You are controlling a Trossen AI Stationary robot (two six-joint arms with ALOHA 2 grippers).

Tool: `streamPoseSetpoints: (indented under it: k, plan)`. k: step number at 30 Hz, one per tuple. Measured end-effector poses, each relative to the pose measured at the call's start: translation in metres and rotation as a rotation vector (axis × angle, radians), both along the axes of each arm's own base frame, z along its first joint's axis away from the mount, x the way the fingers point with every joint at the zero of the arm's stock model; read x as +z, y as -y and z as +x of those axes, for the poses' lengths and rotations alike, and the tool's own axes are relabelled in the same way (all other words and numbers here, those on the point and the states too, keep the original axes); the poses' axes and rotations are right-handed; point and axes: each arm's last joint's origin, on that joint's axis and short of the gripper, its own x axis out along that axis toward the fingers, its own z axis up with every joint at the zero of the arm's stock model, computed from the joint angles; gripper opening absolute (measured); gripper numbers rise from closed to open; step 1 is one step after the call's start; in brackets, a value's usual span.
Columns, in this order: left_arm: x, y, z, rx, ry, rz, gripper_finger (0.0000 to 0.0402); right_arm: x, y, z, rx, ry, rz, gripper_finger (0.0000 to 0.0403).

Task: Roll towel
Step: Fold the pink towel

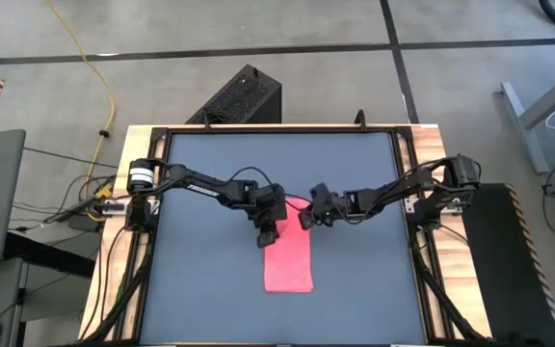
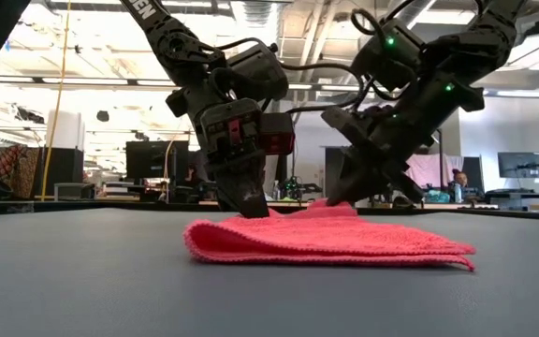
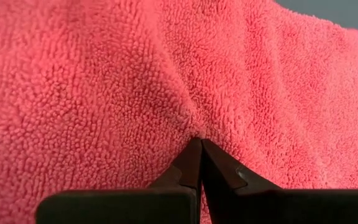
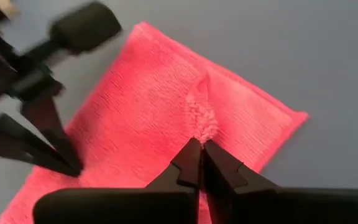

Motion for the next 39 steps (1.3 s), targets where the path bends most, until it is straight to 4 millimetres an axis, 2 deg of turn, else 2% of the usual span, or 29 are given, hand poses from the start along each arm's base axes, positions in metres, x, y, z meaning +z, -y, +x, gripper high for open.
streamPoseSetpoints:
  k: [9, 20, 23, 28, 32, 35, 39]
  plan:
    - [0.000, 0.000, 0.000, 0.008, -0.006, -0.006, 0.0000, -0.009, -0.010, -0.012, 0.040, -0.162, -0.004, 0.0061]
    - [0.000, 0.000, 0.000, 0.007, -0.006, -0.006, 0.0000, -0.007, -0.004, -0.008, 0.043, -0.123, -0.041, 0.0068]
    - [0.000, 0.000, 0.000, 0.006, -0.007, -0.006, 0.0000, -0.007, 0.000, -0.007, 0.051, -0.115, -0.025, 0.0091]
    - [-0.001, 0.001, -0.001, 0.003, -0.018, -0.010, 0.0000, -0.002, 0.012, -0.009, 0.068, -0.105, 0.041, 0.0153]
    - [0.000, 0.002, -0.002, 0.001, -0.022, -0.010, 0.0000, 0.019, 0.019, -0.012, 0.079, -0.029, 0.012, 0.0196]
    - [0.005, 0.007, -0.002, -0.006, -0.015, -0.010, 0.0000, 0.029, 0.022, -0.016, 0.045, -0.006, -0.018, 0.0211]
    - [0.012, 0.015, -0.003, -0.034, 0.004, -0.006, 0.0000, 0.029, 0.023, -0.016, 0.030, -0.010, -0.033, 0.0210]
